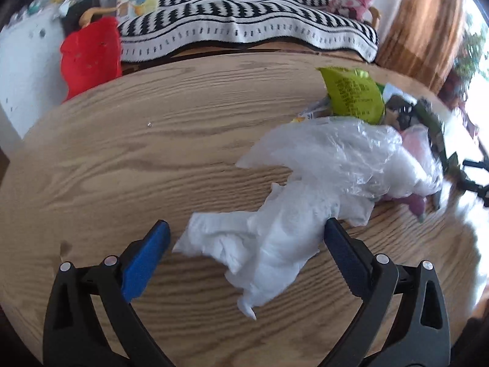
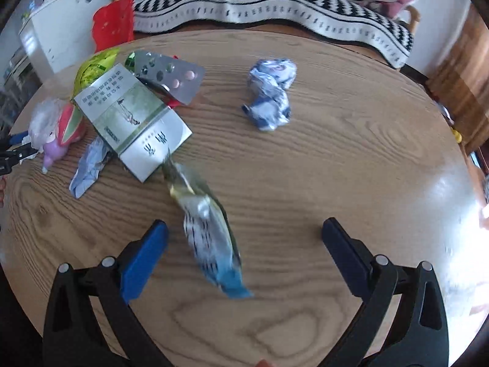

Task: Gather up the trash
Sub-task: 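Grasp the white tissue with the left tool while the right grasps the silver snack wrapper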

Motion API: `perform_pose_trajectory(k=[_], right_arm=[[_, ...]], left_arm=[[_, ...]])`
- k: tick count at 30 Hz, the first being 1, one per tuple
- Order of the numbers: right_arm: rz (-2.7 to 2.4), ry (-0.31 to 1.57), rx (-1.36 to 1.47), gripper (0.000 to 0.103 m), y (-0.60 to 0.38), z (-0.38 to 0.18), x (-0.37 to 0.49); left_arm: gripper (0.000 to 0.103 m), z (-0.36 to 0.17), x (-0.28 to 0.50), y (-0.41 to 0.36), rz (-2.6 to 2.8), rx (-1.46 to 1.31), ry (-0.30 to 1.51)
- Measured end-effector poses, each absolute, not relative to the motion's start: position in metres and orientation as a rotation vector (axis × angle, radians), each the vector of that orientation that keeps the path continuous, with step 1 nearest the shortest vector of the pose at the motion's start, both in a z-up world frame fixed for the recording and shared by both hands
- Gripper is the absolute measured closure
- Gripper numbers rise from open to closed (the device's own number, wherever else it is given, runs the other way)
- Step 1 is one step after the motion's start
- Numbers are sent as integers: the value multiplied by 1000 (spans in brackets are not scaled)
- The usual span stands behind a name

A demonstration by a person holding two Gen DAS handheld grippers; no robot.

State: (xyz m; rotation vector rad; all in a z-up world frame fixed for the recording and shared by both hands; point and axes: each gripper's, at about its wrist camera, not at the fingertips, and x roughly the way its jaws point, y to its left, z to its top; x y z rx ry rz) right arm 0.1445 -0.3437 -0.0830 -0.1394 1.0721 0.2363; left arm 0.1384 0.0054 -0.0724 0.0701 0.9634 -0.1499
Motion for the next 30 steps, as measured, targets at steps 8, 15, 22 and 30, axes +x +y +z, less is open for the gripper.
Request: perform_pose_trajectory(k=[8,15,22,30], right_arm=[[244,1038,-141,5,-345,-85,140],[266,1019,-120,76,-334,-74,119],[205,883,86,84,-344,-54,77],[202,813,223,84,-343,-49,27]], left_arm=[[6,-73,139,2,-171,87,948],[80,-64,129,-4,-241,80,927],[85,-51,111,7,-244,-46,898],[85,-9,77,5,-175,-149,765]])
